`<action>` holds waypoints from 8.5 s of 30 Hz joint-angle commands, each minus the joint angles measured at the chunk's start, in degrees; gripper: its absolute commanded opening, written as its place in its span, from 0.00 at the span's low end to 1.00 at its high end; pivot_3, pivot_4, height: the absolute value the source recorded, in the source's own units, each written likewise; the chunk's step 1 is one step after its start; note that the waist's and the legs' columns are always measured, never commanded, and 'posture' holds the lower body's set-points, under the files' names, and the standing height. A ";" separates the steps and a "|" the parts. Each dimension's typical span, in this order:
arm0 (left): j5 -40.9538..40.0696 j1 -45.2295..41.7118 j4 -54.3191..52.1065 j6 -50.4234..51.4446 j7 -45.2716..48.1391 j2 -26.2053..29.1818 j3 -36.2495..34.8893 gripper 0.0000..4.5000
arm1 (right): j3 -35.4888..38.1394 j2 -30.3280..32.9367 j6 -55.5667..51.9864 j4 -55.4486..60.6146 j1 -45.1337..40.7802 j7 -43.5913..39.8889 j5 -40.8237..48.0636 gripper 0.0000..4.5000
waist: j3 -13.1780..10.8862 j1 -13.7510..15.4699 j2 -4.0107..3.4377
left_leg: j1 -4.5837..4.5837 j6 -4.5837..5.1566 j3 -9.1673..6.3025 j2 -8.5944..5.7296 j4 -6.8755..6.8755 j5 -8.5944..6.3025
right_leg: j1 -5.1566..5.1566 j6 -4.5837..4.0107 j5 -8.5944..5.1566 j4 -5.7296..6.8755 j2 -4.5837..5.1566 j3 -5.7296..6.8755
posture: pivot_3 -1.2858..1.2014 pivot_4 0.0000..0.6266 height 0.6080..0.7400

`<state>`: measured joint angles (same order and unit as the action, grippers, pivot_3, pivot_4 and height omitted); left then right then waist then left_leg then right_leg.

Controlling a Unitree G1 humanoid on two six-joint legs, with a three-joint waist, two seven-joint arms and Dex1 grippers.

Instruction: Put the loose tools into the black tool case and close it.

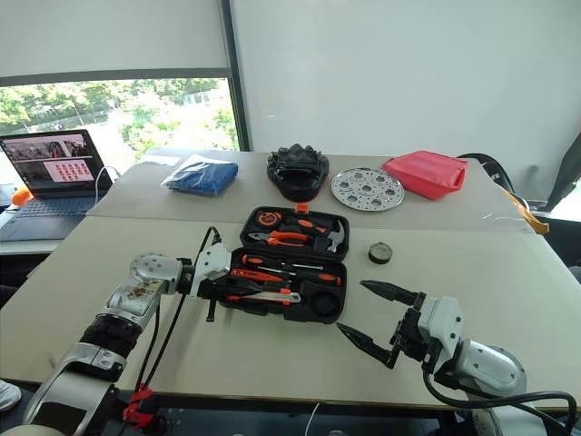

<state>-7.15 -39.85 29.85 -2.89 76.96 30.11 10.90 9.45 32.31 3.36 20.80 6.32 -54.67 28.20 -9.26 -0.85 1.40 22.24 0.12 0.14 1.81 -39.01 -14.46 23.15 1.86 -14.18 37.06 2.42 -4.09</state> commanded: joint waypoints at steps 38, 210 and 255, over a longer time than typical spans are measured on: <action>5.56 0.19 -2.49 12.91 -1.27 0.39 7.45 0.01 | 1.33 0.61 0.66 1.86 -0.21 -0.01 0.91 1.00 | 0.03 0.16 -0.05 | -0.09 0.00 0.01 -0.01 0.02 0.00 | -0.10 0.30 -0.19 -0.02 0.01 0.00 | 0.52 0.24 1.00; -21.30 32.02 -32.03 9.04 -10.83 6.38 -20.14 1.00 | -45.03 10.62 -54.71 -15.06 -65.27 -25.38 -21.41 0.57 | -0.23 -1.25 -0.22 | 0.99 -0.08 -0.10 0.09 0.04 0.04 | 1.23 -0.31 0.19 0.12 0.06 0.16 | 0.52 0.24 1.00; -10.84 11.97 -13.34 24.55 -22.69 -0.14 -12.56 0.01 | -17.27 -0.48 -30.56 -17.95 -32.33 12.97 -25.43 0.00 | -0.19 -0.66 -0.14 | 0.93 -0.11 -0.06 0.01 0.03 0.07 | 1.11 -0.21 0.23 0.13 0.03 0.08 | 0.52 0.24 1.00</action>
<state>-16.62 -29.60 18.65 19.06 52.88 29.05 -1.70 -9.29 31.17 -27.04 -1.13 -26.08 -40.64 1.30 -9.46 -1.51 1.25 23.16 0.01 0.07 1.83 -38.99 -14.39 24.25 1.64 -13.94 37.20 2.45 -4.01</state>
